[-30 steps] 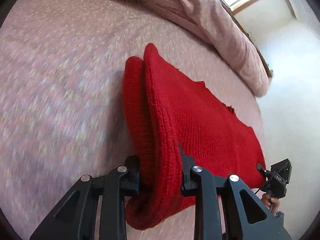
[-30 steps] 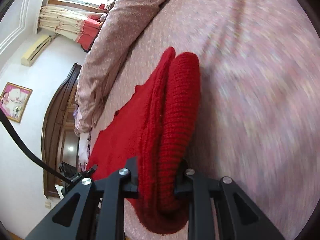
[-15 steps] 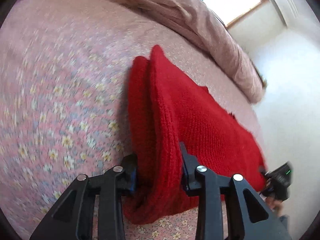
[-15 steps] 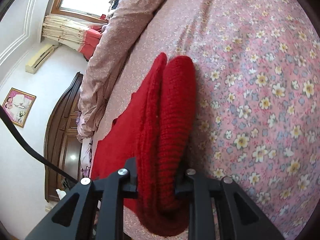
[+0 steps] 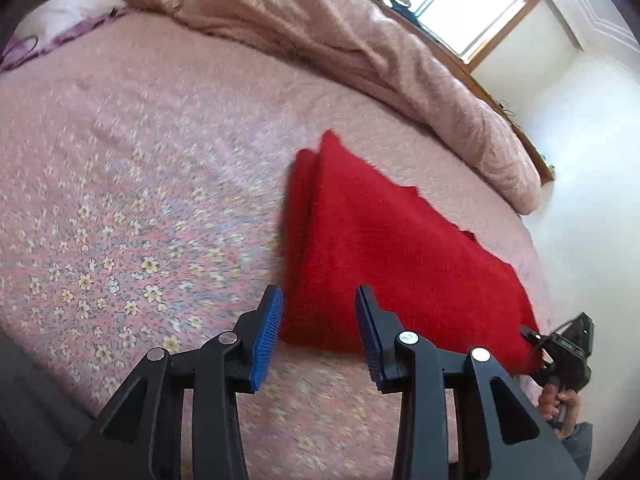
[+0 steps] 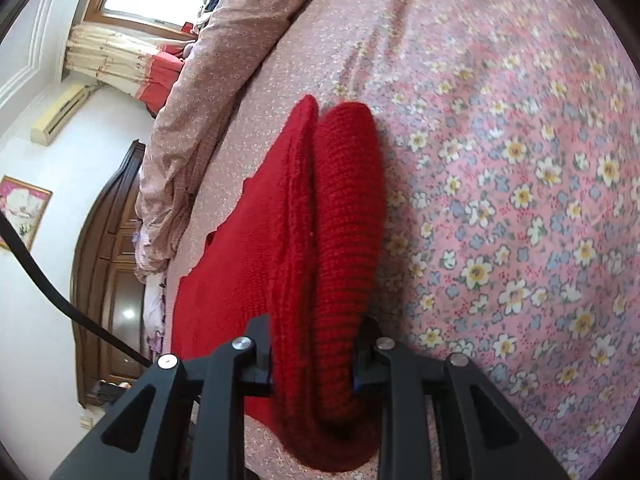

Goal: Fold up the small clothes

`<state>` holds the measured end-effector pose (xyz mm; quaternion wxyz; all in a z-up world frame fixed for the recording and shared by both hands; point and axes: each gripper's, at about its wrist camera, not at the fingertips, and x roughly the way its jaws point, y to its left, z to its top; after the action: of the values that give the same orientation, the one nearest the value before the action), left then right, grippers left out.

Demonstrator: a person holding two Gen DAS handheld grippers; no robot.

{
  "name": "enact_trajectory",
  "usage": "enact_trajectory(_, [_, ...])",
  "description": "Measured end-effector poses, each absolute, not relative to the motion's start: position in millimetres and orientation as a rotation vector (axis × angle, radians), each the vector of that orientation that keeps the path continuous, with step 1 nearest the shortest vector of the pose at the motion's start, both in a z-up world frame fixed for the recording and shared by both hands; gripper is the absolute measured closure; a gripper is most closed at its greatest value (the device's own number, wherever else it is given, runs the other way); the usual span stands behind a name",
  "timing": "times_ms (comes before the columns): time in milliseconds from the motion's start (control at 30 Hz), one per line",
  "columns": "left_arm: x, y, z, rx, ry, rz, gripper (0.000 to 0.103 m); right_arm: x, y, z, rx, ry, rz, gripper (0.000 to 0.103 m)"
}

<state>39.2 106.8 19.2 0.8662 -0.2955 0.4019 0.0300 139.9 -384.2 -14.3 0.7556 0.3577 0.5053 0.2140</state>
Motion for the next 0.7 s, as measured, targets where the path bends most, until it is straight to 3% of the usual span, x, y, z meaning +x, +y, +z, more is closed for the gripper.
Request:
enact_trajectory(233, [83, 35, 72, -0.493, 0.830, -0.082, 0.072, 138, -382, -11, 0.764, 1.096, 0.470, 0.078])
enact_trajectory(367, [129, -27, 76, -0.414, 0.880, -0.169, 0.089, 140, -379, -9, 0.750, 1.096, 0.471, 0.078])
enact_trajectory(467, [152, -59, 62, -0.358, 0.936, -0.183, 0.097, 141, -375, -5, 0.736, 1.093, 0.474, 0.078])
enact_trajectory(700, [171, -81, -3, -0.305, 1.058, -0.152, 0.097, 140, -376, -4, 0.738, 1.081, 0.495, 0.078])
